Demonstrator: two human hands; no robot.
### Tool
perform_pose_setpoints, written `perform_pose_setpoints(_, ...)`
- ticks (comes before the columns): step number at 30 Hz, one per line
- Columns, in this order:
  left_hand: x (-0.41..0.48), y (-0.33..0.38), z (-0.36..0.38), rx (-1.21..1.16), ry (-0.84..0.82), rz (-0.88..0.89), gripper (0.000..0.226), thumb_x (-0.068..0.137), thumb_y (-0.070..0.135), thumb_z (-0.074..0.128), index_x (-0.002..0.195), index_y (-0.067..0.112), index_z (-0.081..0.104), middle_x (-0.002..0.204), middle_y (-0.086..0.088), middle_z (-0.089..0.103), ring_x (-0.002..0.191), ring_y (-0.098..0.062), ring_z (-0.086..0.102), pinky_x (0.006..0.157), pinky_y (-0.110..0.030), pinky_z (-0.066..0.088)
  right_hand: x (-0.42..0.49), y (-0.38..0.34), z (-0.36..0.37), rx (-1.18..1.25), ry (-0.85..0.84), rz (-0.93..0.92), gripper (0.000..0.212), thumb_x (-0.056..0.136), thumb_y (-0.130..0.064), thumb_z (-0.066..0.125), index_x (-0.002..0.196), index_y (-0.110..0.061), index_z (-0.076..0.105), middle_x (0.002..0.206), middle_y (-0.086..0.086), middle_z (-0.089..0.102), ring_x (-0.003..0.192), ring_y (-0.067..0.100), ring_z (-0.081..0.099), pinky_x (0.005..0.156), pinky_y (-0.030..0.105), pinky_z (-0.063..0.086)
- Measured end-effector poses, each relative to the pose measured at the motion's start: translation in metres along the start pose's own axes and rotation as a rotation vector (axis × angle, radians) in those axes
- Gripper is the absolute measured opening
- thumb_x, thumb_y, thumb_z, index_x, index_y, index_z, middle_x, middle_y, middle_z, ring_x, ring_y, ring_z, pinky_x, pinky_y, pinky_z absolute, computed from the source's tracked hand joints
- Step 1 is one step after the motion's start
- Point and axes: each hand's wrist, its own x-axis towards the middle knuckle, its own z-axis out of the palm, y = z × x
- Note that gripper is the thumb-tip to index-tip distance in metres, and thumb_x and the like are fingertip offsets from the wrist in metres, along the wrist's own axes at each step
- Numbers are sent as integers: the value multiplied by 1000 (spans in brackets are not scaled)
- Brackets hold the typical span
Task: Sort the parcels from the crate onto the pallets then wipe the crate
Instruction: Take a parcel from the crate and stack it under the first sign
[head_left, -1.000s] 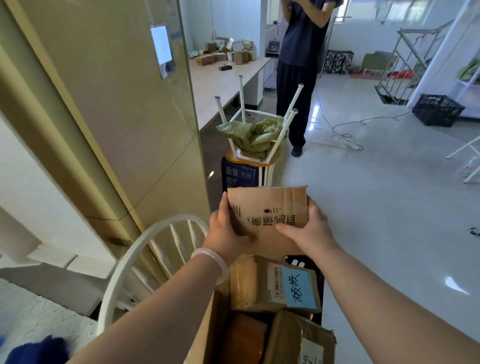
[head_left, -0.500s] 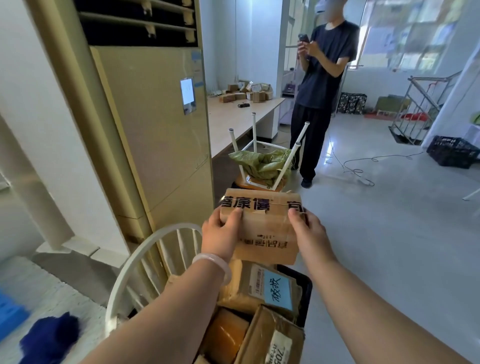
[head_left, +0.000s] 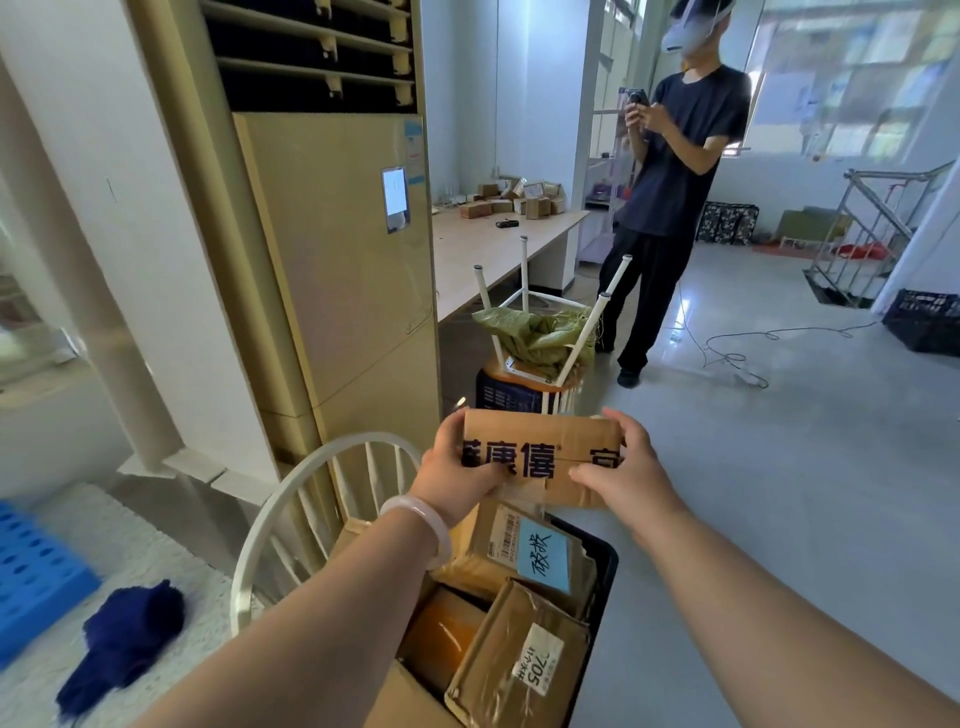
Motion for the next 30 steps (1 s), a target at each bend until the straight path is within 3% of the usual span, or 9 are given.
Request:
perform_pose_setpoints(4,-15,7,1,-134,52,-73,47,91,46,64,123,31,34,106,-5,64,84,-16,68,58,-27,58,-9,1,2,36,66,-39,29,88,-41,69,109,-39,50,125,2,49,105,21,56,60,26,50)
perform_pose_setpoints(8,-20,7,1,-153,150,-42,39,94,46,60,123,31,38,112,-6,63,86,-19,69,62,-31,60,-11,-3,5,105,135,-46,14,94,-47,59,99,-36,52,120,4,56,94,18,61,56,26,48)
perform_pose_setpoints(14,-30,13,-8,-230,179,74,39,94,28,60,131,36,50,118,-3,59,91,-20,67,60,-25,58,-10,-8,5,220,87,3,45,98,-48,51,139,-34,43,112,0,60,89,17,64,57,28,52)
perform_pose_setpoints(16,-32,12,-16,-248,187,94,38,95,26,58,130,38,52,116,-1,60,93,-19,66,60,-23,56,-9,-11,9,222,24,67,50,94,-58,50,139,-38,41,107,1,62,91,22,66,66,39,59)
perform_pose_setpoints(19,-37,12,-24,-276,219,124,37,90,28,61,123,46,55,122,-1,59,101,-22,65,73,-33,60,-9,-14,18,353,-146,216,48,87,-63,57,127,-38,48,110,10,66,98,33,66,81,57,57)
perform_pose_setpoints(22,-42,11,-30,-322,252,119,40,85,31,63,119,50,56,129,0,56,105,-21,64,75,-33,60,-13,-10,28,442,-206,225,36,91,-47,61,125,-36,52,112,11,69,100,35,68,84,59,56)
perform_pose_setpoints(26,-51,1,-35,-385,364,38,75,80,44,77,143,42,38,135,0,51,109,-20,62,84,-37,59,-22,-11,49,436,-193,142,60,87,-47,66,140,-51,37,119,5,65,101,31,68,79,54,59)
perform_pose_setpoints(28,-58,-1,-40,-505,393,-67,76,77,44,80,140,41,37,130,-3,55,105,-24,64,85,-43,59,-29,-14,61,391,-217,155,73,77,-60,70,140,-56,33,125,4,61,104,29,65,82,54,58)
perform_pose_setpoints(30,-67,-2,-50,-549,385,-108,61,81,36,78,131,37,43,117,-3,61,98,-23,67,81,-42,60,-26,-13,70,349,-206,196,96,50,-84,71,135,-58,37,131,6,55,107,32,63,83,55,57)
